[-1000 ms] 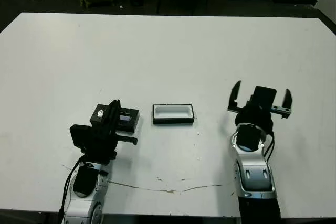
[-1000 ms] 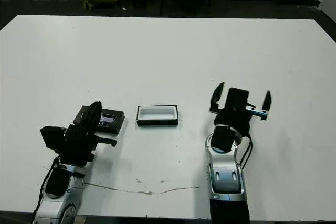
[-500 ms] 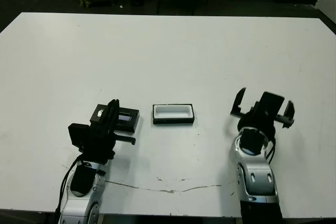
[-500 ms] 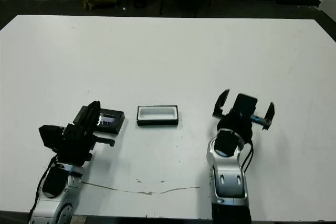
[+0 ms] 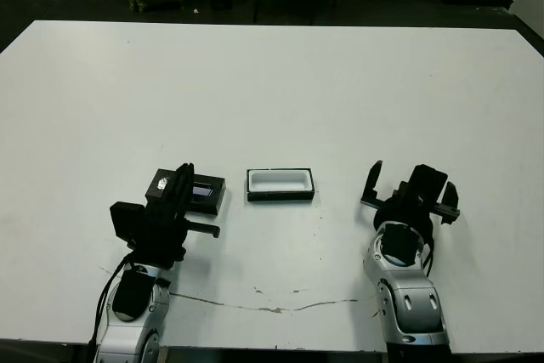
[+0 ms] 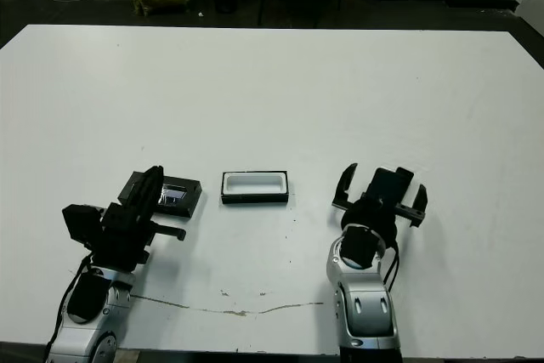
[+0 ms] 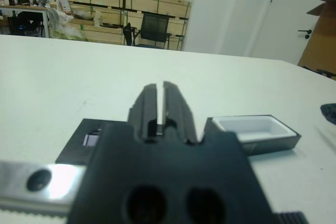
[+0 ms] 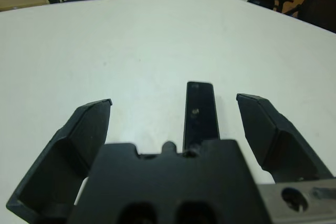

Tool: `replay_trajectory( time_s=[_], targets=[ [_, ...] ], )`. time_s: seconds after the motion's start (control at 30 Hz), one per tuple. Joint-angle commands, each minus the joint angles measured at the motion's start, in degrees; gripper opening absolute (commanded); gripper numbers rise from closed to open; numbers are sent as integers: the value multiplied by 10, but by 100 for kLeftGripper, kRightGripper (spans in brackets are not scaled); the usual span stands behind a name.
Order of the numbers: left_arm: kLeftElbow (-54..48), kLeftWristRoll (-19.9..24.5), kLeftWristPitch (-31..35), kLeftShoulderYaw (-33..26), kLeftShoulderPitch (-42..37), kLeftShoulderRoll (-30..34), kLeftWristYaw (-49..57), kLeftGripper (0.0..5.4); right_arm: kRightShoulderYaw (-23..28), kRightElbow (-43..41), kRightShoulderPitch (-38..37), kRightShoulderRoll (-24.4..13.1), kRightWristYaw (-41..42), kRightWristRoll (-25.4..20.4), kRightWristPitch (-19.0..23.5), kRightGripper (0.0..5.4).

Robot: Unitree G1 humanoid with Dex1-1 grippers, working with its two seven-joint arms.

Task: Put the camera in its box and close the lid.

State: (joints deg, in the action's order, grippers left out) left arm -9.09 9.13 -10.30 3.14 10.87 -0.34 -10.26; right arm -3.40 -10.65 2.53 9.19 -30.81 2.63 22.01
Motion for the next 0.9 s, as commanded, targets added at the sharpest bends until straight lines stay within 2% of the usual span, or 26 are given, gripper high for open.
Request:
replay_trajectory(
  time_s=[0.03, 0.2, 0.43, 0.63, 0.73, 0.9],
  targets=[
    [15, -2, -8, -3, 4, 5, -4, 0, -10, 11, -23, 56, -13, 1, 5, 539],
    [6, -3, 4, -4, 7, 6, -1, 0, -9, 21, -27, 60, -33, 2, 15, 539],
    [-29, -5, 53, 0, 18, 5, 13, 0, 6, 53, -32, 66, -46, -16, -18, 539],
    [-34, -4, 60, -1, 16, 5, 14, 0, 20, 78, -29, 66, -50, -33, -29, 539],
    [-53, -11, 83, 2, 21, 5, 25, 0, 28, 92, -26, 68, -52, -44, -33, 539],
    [-47, 1, 75, -4, 20, 12, 8, 0, 34, 113, -25, 66, -52, -56, -40, 539]
  ],
)
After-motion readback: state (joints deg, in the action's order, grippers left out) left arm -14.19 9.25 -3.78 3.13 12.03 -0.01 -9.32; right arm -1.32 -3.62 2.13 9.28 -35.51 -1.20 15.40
